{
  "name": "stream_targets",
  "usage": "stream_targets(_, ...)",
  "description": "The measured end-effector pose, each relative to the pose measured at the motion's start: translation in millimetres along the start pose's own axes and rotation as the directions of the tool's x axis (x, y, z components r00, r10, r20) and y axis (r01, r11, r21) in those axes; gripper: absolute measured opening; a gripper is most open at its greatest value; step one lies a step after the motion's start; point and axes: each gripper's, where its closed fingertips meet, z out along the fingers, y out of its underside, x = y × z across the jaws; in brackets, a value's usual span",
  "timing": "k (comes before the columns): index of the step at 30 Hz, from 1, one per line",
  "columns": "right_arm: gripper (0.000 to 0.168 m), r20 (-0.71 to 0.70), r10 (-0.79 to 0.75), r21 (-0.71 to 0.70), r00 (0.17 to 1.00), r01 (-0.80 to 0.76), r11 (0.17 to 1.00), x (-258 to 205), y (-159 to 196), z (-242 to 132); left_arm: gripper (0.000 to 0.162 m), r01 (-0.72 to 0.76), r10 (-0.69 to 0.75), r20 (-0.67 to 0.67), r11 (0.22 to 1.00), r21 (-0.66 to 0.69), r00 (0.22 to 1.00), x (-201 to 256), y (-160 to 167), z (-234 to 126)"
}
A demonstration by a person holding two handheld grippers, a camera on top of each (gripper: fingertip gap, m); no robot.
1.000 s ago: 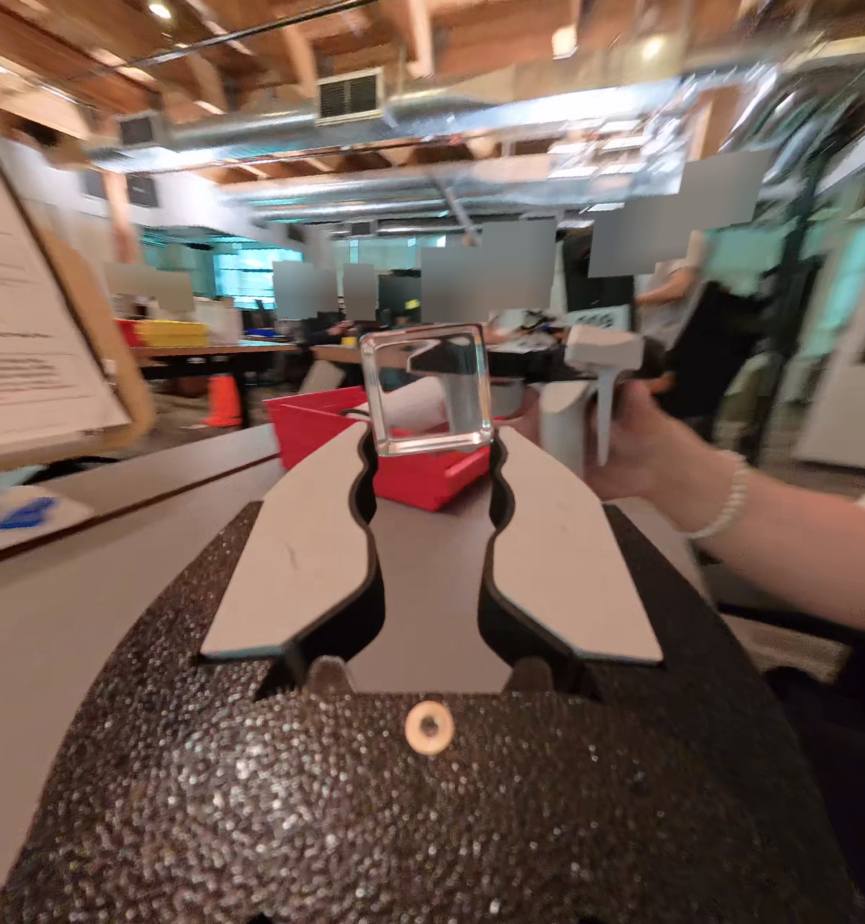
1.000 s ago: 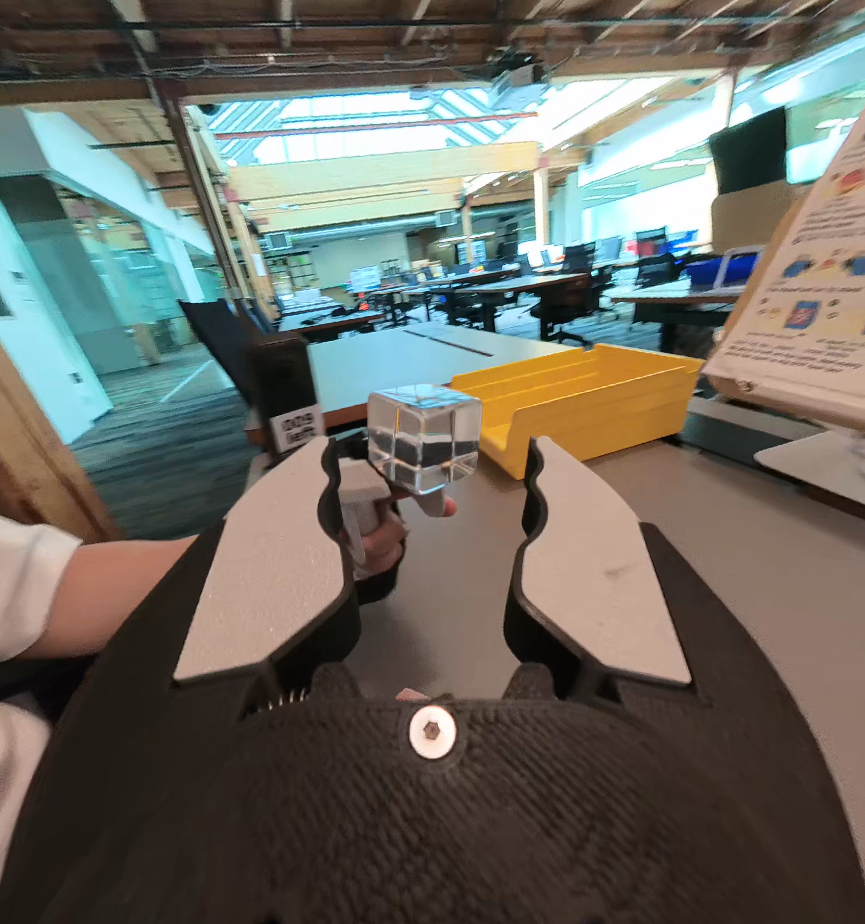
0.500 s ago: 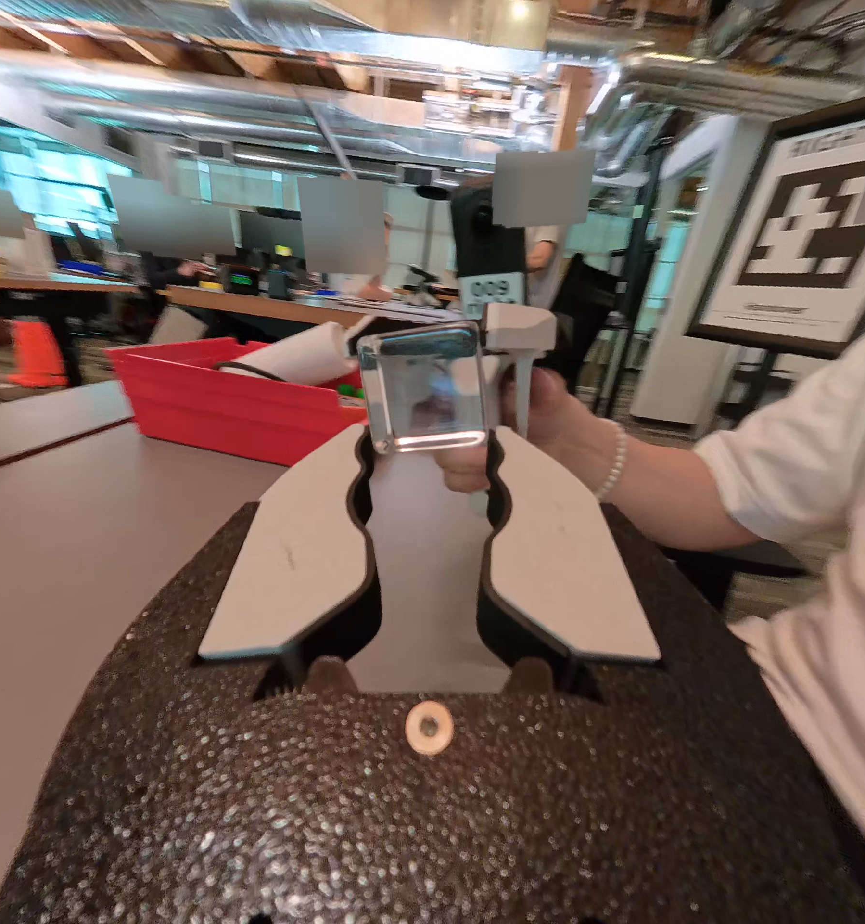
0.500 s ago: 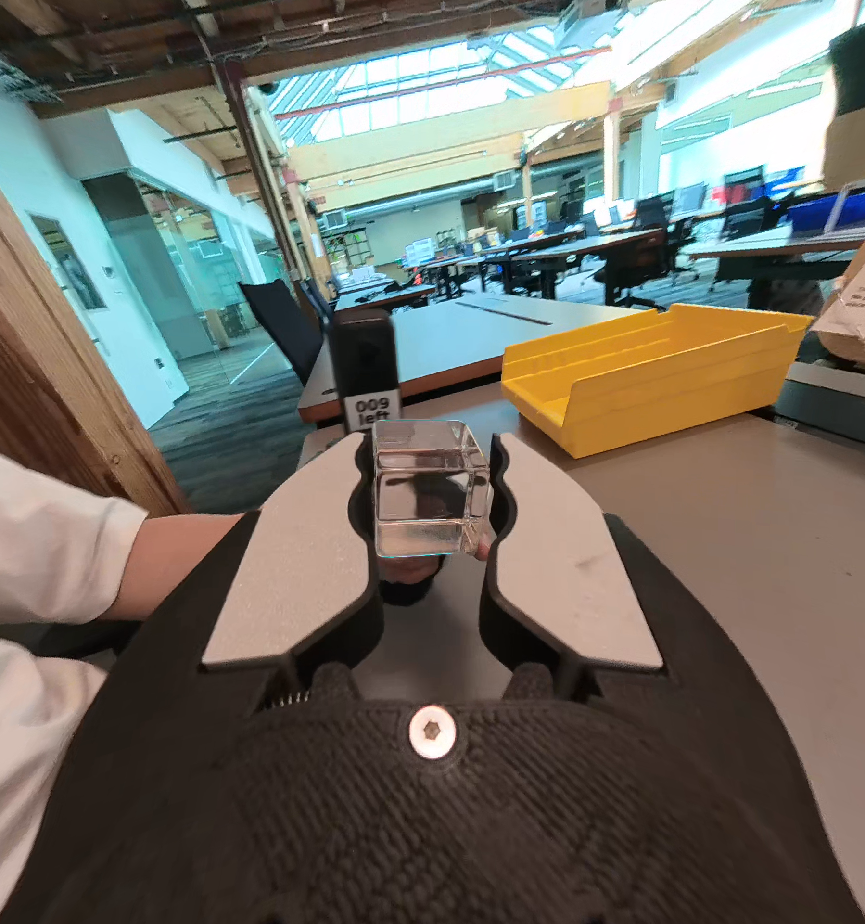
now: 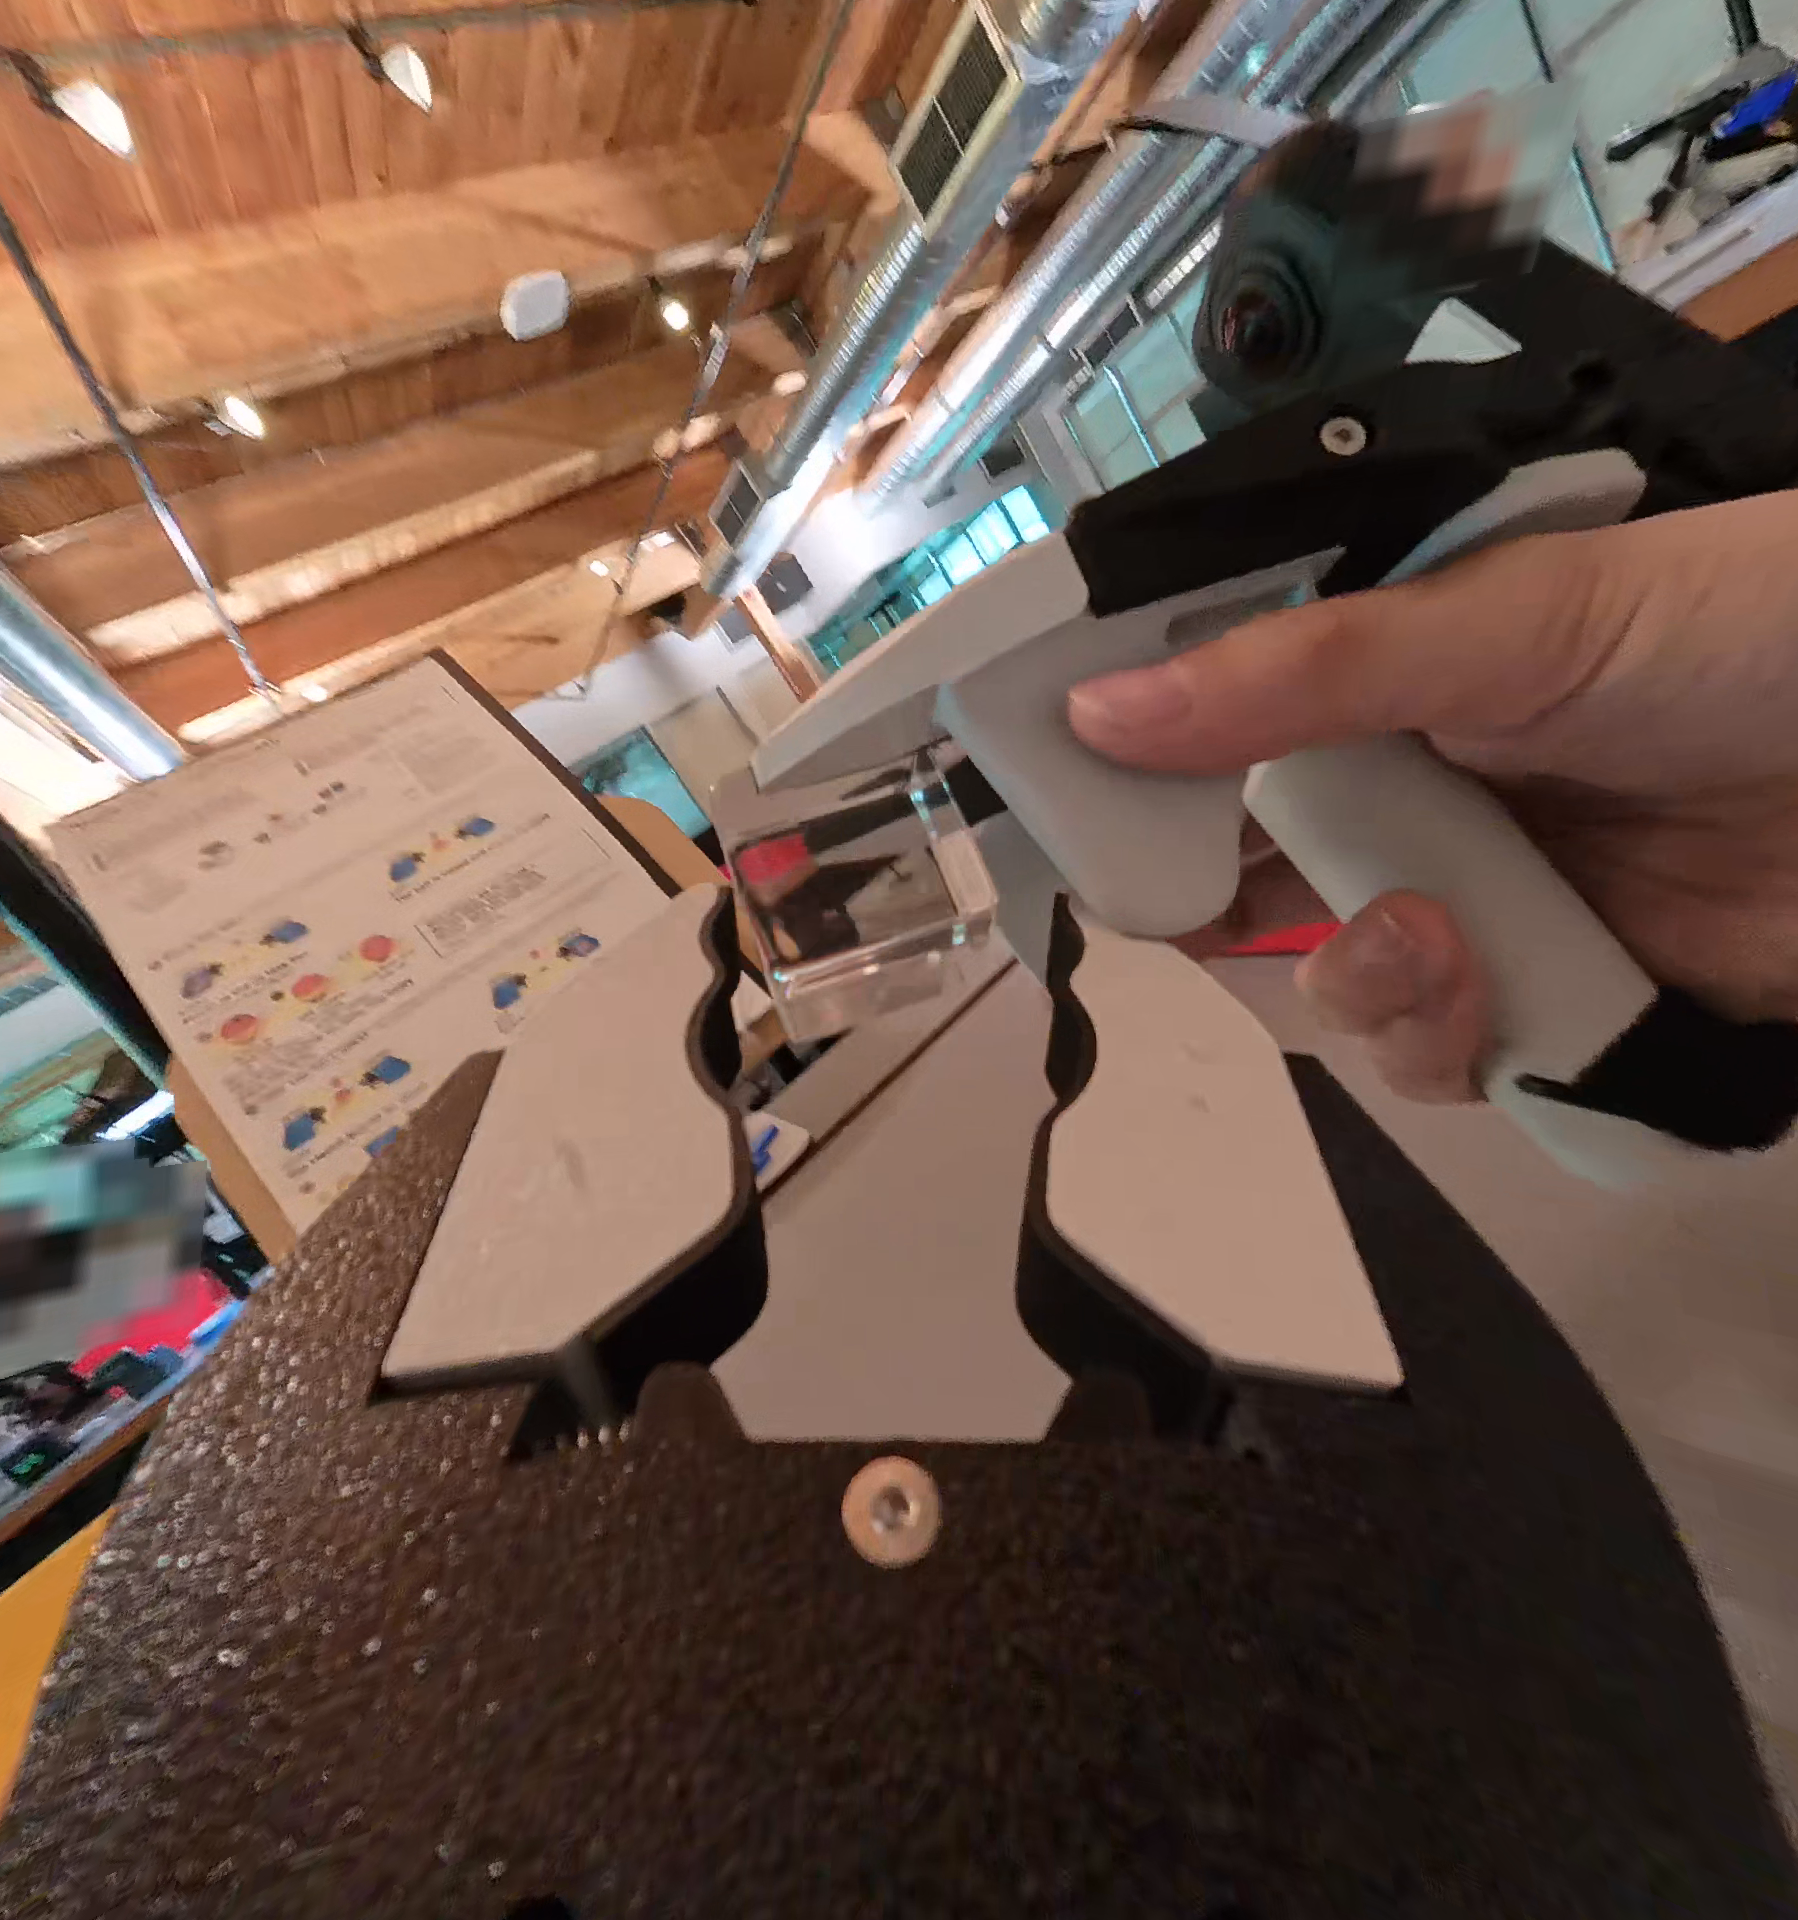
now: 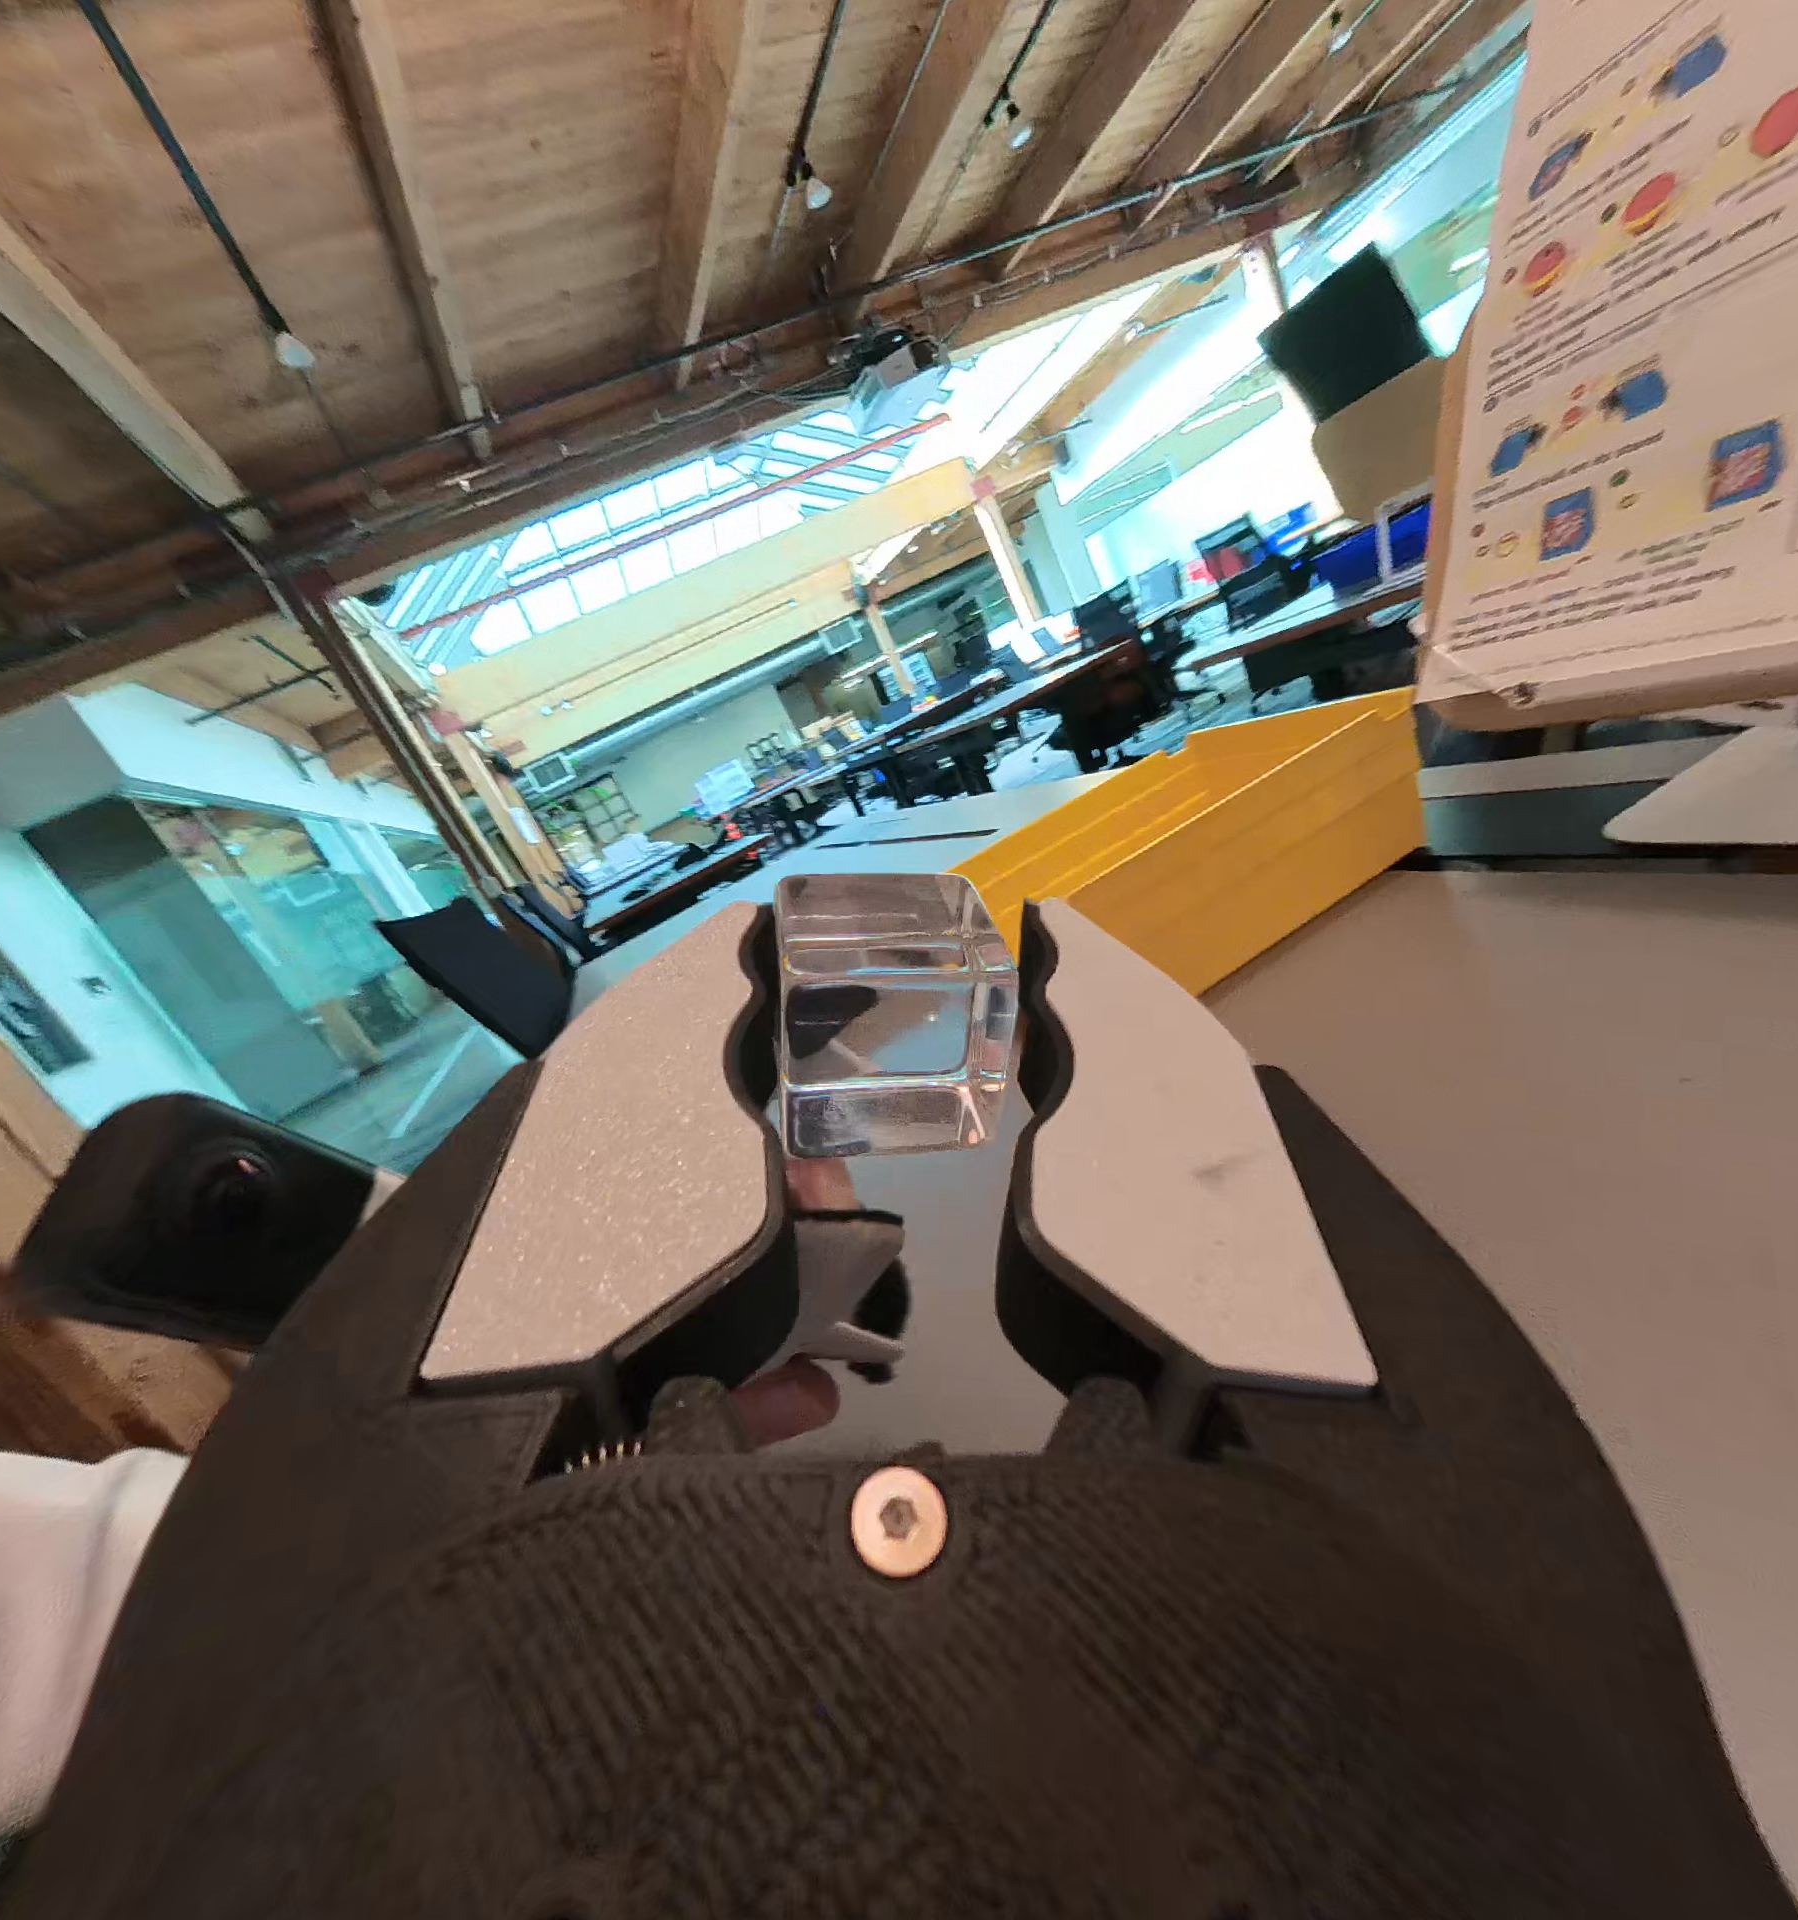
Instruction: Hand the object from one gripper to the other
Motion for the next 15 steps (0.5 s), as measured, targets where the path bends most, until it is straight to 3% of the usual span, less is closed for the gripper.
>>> stream_targets(7, 0.044, 0.034, 0.089, 0.041, 0.995, -0.09, 0.995, -12.6, 6.1, 5.6, 0.045, -0.084, 0.069, 0.168, 0.993, 0.088, 0.983, -12.2, -9.5, -10.4)
stream_targets(13, 0.044, 0.01, 0.101, 0.029, 0.995, -0.102, 0.994, -3.3, 7.8, 4.4, 0.044, 0.032, -0.036, 0.086, 0.999, 0.042, 0.996, -12.1, -1.3, -5.6)
stream_targets(15, 0.044, 0.046, 0.078, 0.005, 0.996, -0.078, 0.997, -7.0, 6.7, 4.5, 0.044, 0.138, -0.141, 0.042, 0.989, 0.054, 0.989, -15.4, -3.1, -5.6)
